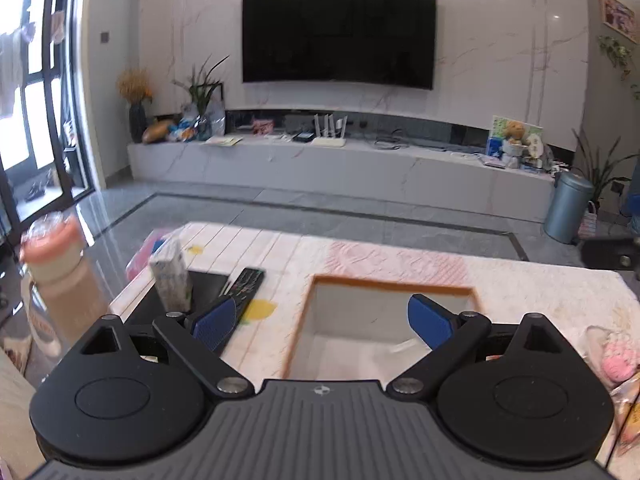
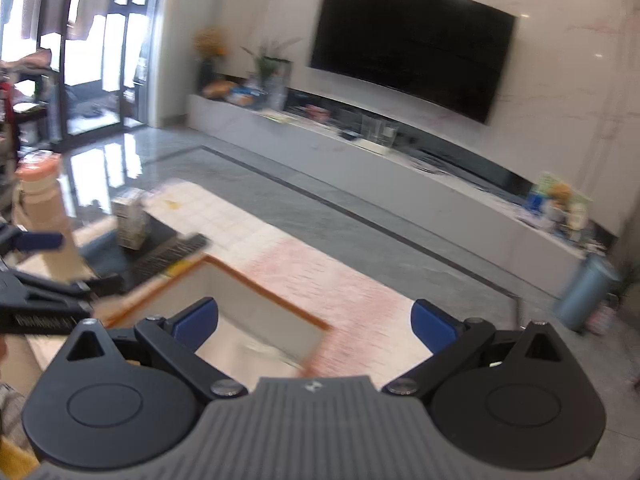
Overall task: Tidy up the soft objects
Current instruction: 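Move both tools back toward the remaining objects on the table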
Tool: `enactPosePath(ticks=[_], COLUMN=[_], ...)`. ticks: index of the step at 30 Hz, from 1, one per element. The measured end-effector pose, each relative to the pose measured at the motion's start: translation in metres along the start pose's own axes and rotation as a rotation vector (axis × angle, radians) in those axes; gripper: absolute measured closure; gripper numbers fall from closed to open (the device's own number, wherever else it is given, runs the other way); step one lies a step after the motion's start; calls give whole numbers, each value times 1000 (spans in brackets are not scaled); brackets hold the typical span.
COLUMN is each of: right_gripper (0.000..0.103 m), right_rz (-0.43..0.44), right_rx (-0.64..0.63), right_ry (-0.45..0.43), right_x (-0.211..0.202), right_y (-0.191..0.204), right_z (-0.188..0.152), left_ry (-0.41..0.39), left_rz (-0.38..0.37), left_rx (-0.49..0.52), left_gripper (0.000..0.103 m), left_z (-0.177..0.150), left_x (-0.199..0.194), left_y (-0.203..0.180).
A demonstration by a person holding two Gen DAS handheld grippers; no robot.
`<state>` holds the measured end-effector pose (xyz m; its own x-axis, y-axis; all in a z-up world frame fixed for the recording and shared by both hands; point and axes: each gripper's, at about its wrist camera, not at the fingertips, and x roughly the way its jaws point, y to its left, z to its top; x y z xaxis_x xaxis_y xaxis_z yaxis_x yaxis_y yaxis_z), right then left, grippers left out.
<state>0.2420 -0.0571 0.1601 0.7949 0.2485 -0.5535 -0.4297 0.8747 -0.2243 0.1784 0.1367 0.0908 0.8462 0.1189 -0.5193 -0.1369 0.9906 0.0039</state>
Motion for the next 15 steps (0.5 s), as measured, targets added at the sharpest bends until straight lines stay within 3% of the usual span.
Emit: enactPosePath(ticks=[8, 15], right_gripper=[3, 2], right_rz=[-165, -233], right_rx=[176, 324], right_ry=[-1, 24], right_x=[-81, -126], right_y=[-92, -155], right_z=[-29, -101], left_ry=[19, 52], left_rz=[-163, -227], left_rx=[96, 214], left_gripper=[0, 0], left_z=[25, 12], left_x=[-24, -30], left_y=[-88, -177])
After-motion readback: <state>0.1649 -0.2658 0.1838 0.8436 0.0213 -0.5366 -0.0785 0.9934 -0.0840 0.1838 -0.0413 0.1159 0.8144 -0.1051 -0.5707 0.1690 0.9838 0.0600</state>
